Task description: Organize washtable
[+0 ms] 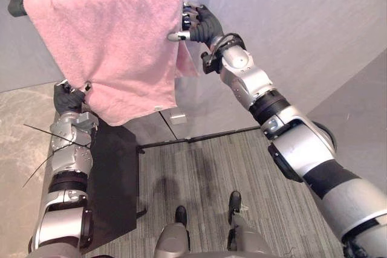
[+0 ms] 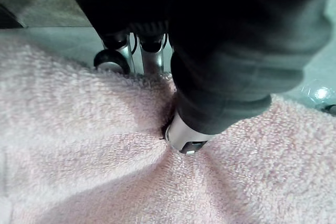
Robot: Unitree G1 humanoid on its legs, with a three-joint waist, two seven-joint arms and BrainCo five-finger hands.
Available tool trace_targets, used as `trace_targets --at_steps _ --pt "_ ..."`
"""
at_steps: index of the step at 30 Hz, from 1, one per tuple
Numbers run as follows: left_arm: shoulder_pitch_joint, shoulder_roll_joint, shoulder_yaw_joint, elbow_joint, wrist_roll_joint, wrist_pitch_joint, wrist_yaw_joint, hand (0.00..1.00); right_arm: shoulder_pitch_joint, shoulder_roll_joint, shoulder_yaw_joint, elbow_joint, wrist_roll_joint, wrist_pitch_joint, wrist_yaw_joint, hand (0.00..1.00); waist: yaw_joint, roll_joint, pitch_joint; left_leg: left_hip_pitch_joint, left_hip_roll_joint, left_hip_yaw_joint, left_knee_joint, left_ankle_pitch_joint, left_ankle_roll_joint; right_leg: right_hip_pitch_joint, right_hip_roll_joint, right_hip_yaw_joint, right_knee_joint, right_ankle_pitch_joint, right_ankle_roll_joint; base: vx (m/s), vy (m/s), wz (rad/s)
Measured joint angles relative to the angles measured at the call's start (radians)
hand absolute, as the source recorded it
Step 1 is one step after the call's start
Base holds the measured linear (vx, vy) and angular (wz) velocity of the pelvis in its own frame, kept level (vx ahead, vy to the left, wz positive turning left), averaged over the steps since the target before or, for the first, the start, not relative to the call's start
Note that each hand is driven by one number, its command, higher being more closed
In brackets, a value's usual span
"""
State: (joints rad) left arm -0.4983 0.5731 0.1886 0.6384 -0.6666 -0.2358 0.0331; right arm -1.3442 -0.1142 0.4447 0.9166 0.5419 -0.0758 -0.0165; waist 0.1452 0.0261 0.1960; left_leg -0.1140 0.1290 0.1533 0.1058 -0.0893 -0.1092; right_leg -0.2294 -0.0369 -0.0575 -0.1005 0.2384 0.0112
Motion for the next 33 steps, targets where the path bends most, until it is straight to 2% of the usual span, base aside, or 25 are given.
trace_targets --at_steps 6,7,16,22,27,33 --pt "-0.039 0.0 -0.047 -0.004 -0.003 0.002 0.028 1.0 0.0 0.044 0.0 0.005 0.001 -0.002 -0.001 0.0 0.003 0.0 0.0 -0.005 0.002 -0.019 0.0 0.004 -0.006 0.007 -0.001 -0.022 0.0 0.0 0.0 0.01 0.042 0.1" --pt "-0.046 0.0 -0.065 -0.009 -0.011 0.002 0.036 1.0 0.0 0.054 -0.001 0.019 0.003 -0.003 -0.002 1.0 0.004 0.0 0.0 -0.006 0.003 -0.024 -0.001 0.007 -0.008 0.009 -0.001 -0.025 0.0 0.0 0.0 0.01 0.039 0.14" --pt "-0.117 -0.001 -0.11 -0.013 -0.039 0.006 0.053 1.0 0.0 0.096 -0.041 0.098 0.016 0.008 -0.012 1.0 0.008 0.0 0.0 -0.012 0.005 -0.066 -0.023 0.036 -0.013 0.017 -0.001 -0.058 0.0 0.0 0.0 0.0 0.034 0.15" --pt "-0.178 -0.004 -0.12 -0.013 -0.039 0.007 0.06 1.0 0.0 0.096 -0.078 0.104 -0.008 0.008 -0.047 1.0 0.009 0.0 0.0 -0.013 0.007 -0.076 -0.037 0.054 -0.018 0.019 -0.001 -0.071 0.0 0.001 -0.001 -0.01 0.03 0.07" --pt "-0.222 -0.004 -0.12 -0.013 -0.038 0.007 0.058 1.0 -0.007 0.061 -0.162 0.142 -0.068 0.016 -0.062 1.0 0.008 0.0 0.0 -0.013 0.008 -0.083 -0.043 0.06 -0.02 0.021 -0.001 -0.077 0.0 0.001 -0.002 -0.02 0.039 0.05" --pt "-0.228 -0.004 -0.149 -0.055 -0.037 0.008 0.039 1.0 -0.037 0.019 -0.206 0.169 -0.072 0.038 -0.064 1.0 0.002 -0.001 0.0 -0.004 0.008 -0.078 -0.056 0.067 -0.021 0.021 0.0 -0.073 -0.002 0.002 -0.003 0.0 0.033 -0.02"
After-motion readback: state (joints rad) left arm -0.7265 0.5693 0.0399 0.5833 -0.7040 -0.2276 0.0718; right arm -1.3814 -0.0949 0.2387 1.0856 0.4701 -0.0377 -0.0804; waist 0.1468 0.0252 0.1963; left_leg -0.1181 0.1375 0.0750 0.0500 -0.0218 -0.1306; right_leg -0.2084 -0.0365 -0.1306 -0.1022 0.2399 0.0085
